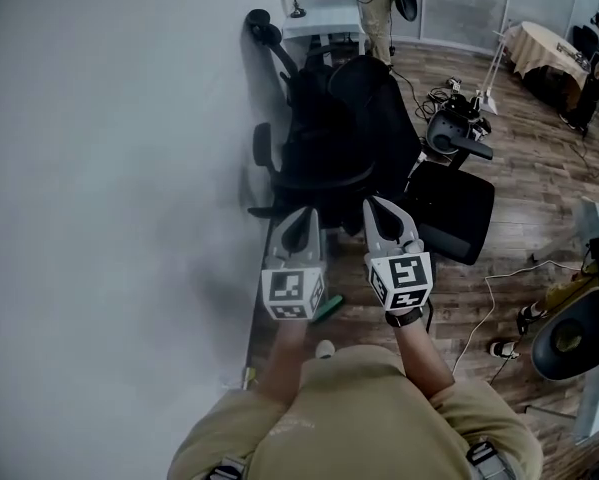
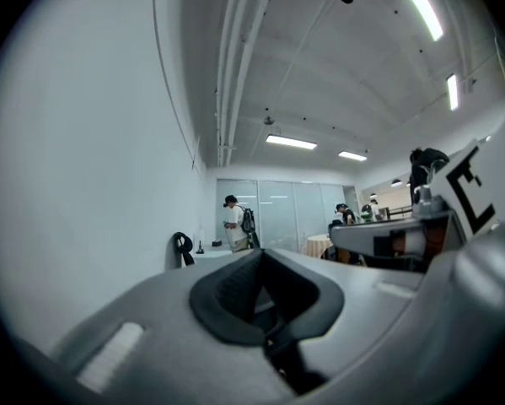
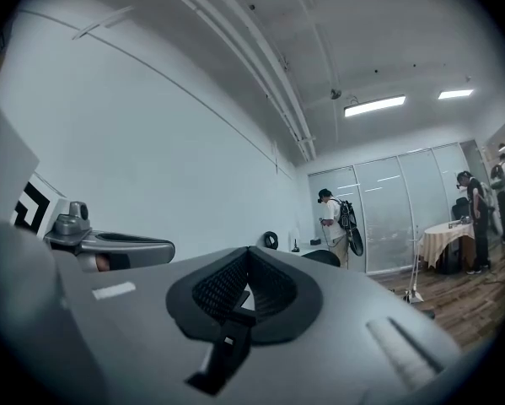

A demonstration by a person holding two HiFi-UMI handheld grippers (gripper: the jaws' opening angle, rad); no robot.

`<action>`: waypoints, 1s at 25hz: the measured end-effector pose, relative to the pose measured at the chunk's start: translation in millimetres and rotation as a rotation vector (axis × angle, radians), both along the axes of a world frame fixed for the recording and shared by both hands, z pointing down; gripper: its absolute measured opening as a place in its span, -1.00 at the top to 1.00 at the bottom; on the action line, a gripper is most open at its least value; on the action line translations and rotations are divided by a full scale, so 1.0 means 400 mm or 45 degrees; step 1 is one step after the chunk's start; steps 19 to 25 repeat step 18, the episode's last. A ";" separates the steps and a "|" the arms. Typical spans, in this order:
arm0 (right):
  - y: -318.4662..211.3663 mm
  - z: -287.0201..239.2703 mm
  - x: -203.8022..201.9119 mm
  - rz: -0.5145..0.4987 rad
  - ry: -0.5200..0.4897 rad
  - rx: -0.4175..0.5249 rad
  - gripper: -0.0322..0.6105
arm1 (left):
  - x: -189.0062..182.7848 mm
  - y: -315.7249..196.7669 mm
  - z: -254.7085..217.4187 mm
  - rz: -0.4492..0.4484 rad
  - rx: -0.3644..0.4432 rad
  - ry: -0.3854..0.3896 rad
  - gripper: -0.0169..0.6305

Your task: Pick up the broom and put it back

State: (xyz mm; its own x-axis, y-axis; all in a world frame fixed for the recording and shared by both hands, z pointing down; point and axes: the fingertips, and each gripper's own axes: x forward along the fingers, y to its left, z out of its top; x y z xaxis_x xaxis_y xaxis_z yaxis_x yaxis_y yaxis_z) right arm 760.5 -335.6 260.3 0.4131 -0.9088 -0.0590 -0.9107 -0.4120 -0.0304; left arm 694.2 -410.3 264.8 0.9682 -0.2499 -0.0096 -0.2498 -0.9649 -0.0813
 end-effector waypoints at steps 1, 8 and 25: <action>0.002 0.005 -0.001 -0.002 -0.004 0.001 0.89 | -0.001 0.002 0.007 -0.001 -0.002 -0.004 0.94; 0.034 0.015 0.017 0.005 -0.022 0.001 0.89 | 0.003 0.031 0.001 0.007 -0.021 0.009 0.94; 0.092 0.028 0.072 0.001 -0.029 -0.007 0.89 | 0.061 0.092 0.011 0.016 -0.011 -0.012 0.94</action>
